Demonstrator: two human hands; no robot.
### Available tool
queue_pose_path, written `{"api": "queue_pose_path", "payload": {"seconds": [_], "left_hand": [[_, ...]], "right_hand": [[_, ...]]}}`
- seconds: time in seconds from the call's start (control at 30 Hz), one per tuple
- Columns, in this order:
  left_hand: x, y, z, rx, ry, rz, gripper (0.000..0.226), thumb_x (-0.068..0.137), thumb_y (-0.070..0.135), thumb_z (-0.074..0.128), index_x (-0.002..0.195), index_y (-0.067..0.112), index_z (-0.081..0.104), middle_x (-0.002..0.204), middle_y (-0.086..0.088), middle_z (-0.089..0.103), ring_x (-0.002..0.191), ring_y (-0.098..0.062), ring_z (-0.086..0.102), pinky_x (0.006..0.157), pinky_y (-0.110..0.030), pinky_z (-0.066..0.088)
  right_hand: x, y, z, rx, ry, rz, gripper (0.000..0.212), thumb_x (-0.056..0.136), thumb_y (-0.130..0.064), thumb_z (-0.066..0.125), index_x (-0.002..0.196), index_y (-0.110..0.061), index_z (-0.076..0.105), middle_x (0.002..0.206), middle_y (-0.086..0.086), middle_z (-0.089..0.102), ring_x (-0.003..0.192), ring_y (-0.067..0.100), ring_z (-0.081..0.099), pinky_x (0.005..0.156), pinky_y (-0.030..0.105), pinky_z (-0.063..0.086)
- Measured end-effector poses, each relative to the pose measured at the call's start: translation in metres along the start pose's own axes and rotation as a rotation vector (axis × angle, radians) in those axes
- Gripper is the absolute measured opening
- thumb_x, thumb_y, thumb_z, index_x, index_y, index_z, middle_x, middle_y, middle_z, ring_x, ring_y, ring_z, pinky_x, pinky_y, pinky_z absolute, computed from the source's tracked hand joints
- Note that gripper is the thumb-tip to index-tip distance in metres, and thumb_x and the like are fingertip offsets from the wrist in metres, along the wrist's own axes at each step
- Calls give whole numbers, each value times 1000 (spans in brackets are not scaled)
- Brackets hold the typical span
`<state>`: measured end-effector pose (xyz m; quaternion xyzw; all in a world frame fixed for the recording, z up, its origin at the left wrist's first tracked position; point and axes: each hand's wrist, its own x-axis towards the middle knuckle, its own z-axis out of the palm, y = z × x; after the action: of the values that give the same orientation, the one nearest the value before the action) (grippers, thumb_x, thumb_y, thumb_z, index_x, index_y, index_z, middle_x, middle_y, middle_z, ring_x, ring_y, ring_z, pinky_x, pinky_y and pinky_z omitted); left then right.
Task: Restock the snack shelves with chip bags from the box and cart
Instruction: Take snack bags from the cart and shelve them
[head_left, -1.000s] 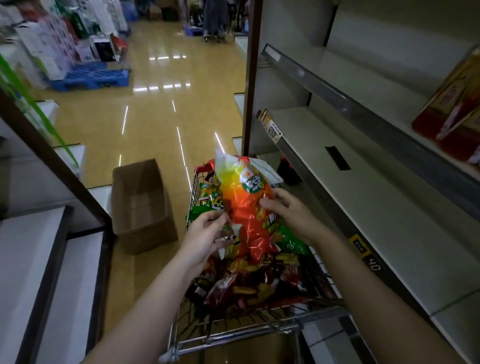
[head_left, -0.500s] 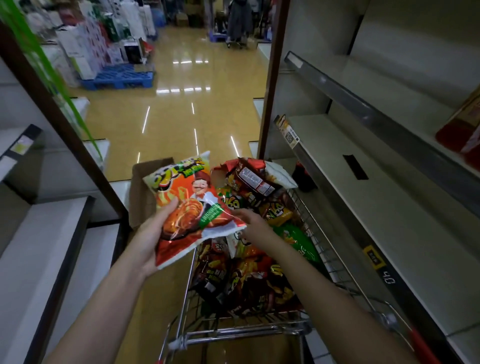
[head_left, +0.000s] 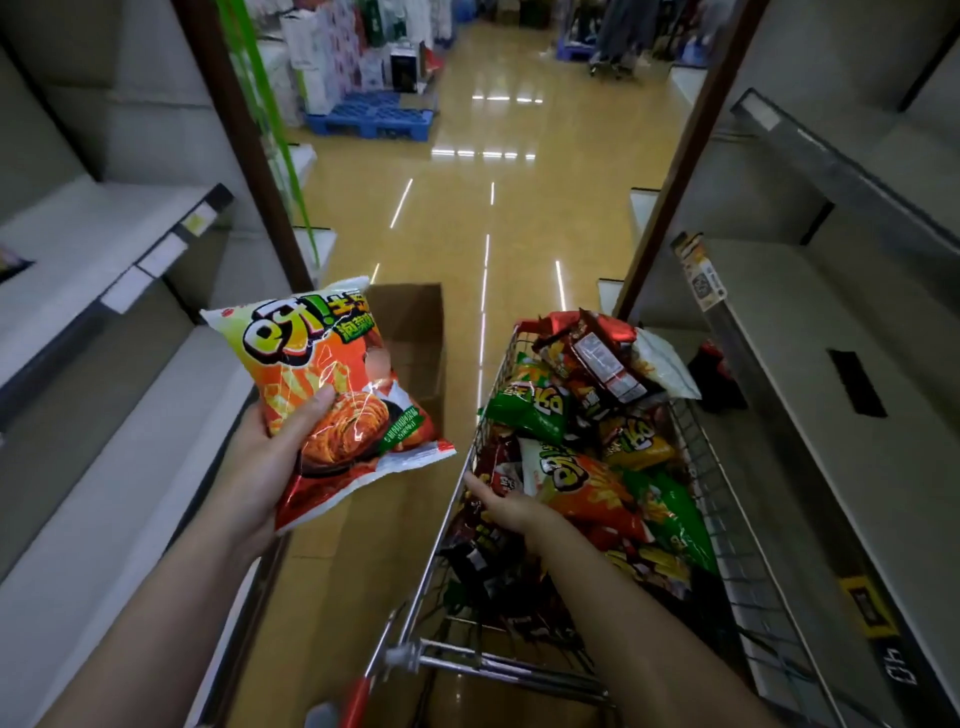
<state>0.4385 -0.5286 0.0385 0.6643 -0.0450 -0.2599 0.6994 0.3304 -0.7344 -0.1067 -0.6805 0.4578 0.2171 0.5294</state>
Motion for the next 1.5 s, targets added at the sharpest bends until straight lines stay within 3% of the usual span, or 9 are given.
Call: {"api": "queue_pose_path", "payload": {"seconds": [0.43,0.53,0.63,0.8,1.03,1.17,1.27,1.37,1.5], "left_hand": [[15,4,19,82,-54,56,60,77,36,72,130,20,48,113,-1,67,95,-21,69,71,-30,54],[15,4,29,99,-132,61,77,69,37,81,135,20,44,119,-3,65,99,-22,68,73,-30,55],[9,6,35,114,-233,44,84,64,45,86,133,24,44,117,-1,66,95,-20,70,66,-25,57],[-4,10,32,87,-342,-1,111,21,61,91,120,32,51,105,-1,74,92,-24,72,69,-31,58],[-29,1,-12,22,-225,-4,115,32,58,92,133,27,46,117,-8,69,102,-32,69,89,-48,54],[-64,0,-46,-54,-52,39,111,28,53,94,127,25,52,111,-8,72,96,-30,71,73,-36,59],[-92,5,-72,-54,27,73,107,32,54,94,126,25,53,112,-7,72,99,-29,70,78,-37,57],[-122,12,-104,-52,138,100,107,33,56,93,127,24,51,112,-5,72,101,-28,70,83,-40,56],[-172,13,-140,-63,242,133,105,30,53,94,122,29,51,108,-3,73,99,-26,70,81,-38,57]], "right_hand": [[-28,5,-56,384,-79,-85,73,73,-35,80,130,0,50,112,15,63,92,29,62,72,37,54],[-60,0,-89,585,-89,-250,62,70,-29,83,120,-2,57,117,15,66,105,32,64,77,36,55],[-88,-3,-110,684,-147,-426,42,70,-24,78,107,-8,66,115,6,69,104,22,66,74,27,55],[-101,1,-127,676,-114,-519,86,61,-44,80,138,-19,51,124,12,67,114,31,64,103,51,46],[-104,-23,-103,633,-174,-515,35,100,-24,44,135,-29,46,94,-3,74,78,17,72,61,28,54],[-114,-53,-62,596,-284,-485,29,100,-24,44,127,-19,51,92,3,73,62,13,72,58,30,49],[-116,-68,-28,572,-395,-470,42,94,-32,51,134,-18,51,95,10,76,77,23,75,71,35,49],[-136,-90,9,480,-545,-528,85,60,-55,80,131,-15,54,111,18,72,97,34,71,85,46,53],[-161,-110,54,384,-667,-605,129,21,-45,99,135,-16,48,114,22,69,99,41,69,69,43,61]]}}
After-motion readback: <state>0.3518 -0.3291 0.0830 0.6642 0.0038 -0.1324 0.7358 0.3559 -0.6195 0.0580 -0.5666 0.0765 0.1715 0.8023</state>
